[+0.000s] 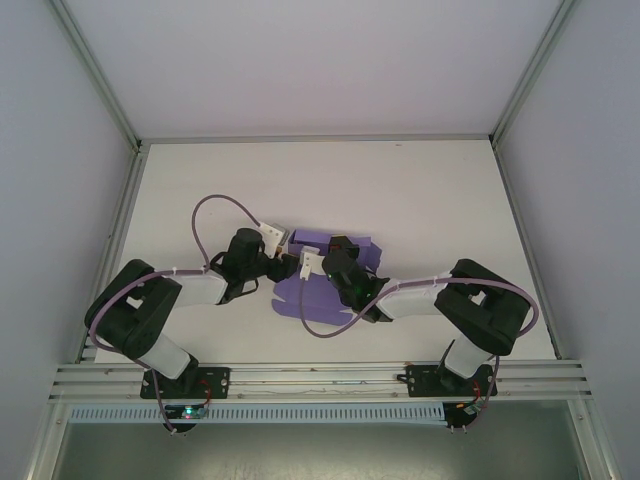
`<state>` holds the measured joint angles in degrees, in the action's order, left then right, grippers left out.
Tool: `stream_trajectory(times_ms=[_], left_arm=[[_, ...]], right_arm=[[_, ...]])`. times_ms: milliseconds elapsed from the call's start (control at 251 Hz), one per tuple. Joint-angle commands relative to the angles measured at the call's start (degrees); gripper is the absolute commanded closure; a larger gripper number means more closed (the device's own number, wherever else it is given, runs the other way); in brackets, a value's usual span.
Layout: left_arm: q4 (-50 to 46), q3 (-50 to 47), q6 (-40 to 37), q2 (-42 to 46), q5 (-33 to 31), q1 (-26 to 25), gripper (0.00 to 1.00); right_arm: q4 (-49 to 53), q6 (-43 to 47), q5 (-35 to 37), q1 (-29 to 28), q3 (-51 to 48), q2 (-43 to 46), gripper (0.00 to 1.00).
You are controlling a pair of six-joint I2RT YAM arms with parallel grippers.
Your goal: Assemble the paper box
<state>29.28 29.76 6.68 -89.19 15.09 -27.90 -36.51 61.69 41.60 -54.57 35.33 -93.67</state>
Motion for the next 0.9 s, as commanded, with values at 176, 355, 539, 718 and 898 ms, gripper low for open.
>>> stream_trajectory(times_ms=[176,355,539,718,898], left_arm=[[11.84,3.38,-1.20,-5.12,-8.71,-3.62,0.49],[12.88,5.61,-0.64,-8.00,-12.85,-5.13,0.76],[12.40,5.68,0.81,-9.54,-23.76,-6.78,1.00],[11.64,6.07,3.31,-11.83,-34.40,-8.65,1.00],[10.58,6.03,6.43,-11.55,-35.92,-8.82,1.00]], right_arm=[[4.97,-5.59,-0.74,-2.15,0.45,-1.15,1.00],[6.15,-8.58,-0.82,-1.93,0.61,-1.59,1.00],[6.72,-10.17,1.31,-2.45,1.64,-2.37,1.00],[7.97,-14.38,2.46,-2.63,2.33,-2.62,1.00],[8.29,-16.33,3.32,-2.65,2.39,-2.79,1.00]])
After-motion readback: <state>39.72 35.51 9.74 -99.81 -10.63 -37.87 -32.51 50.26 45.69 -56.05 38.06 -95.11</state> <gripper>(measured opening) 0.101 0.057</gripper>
